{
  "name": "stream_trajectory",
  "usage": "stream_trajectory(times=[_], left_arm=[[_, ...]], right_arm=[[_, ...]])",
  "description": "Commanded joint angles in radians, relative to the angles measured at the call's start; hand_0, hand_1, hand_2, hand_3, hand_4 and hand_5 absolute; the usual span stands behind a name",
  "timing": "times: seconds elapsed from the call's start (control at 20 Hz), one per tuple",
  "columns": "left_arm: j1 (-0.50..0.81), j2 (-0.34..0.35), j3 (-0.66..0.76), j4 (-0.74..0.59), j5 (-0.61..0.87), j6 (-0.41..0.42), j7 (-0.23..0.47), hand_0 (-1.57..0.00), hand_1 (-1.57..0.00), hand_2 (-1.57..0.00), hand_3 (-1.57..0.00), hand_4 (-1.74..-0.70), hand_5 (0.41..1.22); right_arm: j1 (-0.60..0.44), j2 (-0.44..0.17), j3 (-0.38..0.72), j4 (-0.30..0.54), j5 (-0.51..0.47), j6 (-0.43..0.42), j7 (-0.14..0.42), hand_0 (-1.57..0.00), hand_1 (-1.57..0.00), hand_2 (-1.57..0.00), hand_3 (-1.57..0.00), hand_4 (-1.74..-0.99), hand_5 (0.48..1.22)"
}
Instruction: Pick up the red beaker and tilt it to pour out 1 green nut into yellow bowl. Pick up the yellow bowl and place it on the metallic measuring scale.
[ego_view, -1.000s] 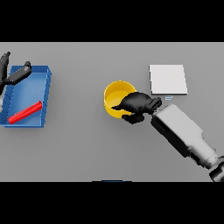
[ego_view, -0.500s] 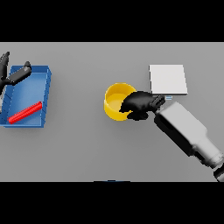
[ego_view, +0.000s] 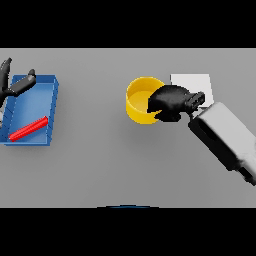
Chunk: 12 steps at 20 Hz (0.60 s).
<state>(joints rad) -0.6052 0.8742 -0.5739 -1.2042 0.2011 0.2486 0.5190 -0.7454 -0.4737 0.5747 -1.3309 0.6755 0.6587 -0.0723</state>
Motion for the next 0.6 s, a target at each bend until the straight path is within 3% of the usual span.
stream_trajectory(times=[0.0, 0.15, 0.35, 0.45, 0.55], left_arm=[[0.004, 0.001, 0.001, -0.002, 0.004, -0.004, -0.006, 0.00, 0.00, 0.00, 0.00, -0.80, 0.723], [0.003, 0.006, 0.006, -0.012, 0.008, -0.002, -0.001, 0.00, 0.00, 0.00, 0.00, -0.80, 0.723], [0.011, 0.017, 0.011, -0.022, 0.009, 0.004, -0.003, 0.00, 0.00, 0.00, 0.00, -0.81, 0.735], [0.016, 0.017, 0.007, -0.023, 0.005, 0.009, 0.002, 0.00, 0.00, 0.00, 0.00, -0.81, 0.742], [0.027, 0.025, -0.001, -0.048, -0.001, 0.014, 0.014, 0.00, 0.00, 0.00, 0.00, -0.80, 0.734]], right_arm=[[0.007, -0.005, -0.009, -0.017, -0.010, 0.008, 0.021, -1.56, -1.56, -1.55, -1.29, -1.723, 1.219], [0.051, -0.033, -0.019, -0.101, -0.041, 0.031, 0.057, -1.57, -1.57, -1.56, -1.25, -1.720, 1.219], [0.034, -0.102, -0.039, -0.127, -0.029, 0.003, 0.033, -1.57, -1.57, -1.57, -1.32, -1.720, 1.220], [0.009, -0.111, -0.064, -0.083, -0.024, -0.023, 0.056, -1.57, -1.57, -1.57, -1.30, -1.720, 1.221], [-0.013, -0.126, -0.075, -0.027, -0.014, -0.058, 0.042, -1.57, -1.57, -1.57, -1.26, -1.719, 1.221]])
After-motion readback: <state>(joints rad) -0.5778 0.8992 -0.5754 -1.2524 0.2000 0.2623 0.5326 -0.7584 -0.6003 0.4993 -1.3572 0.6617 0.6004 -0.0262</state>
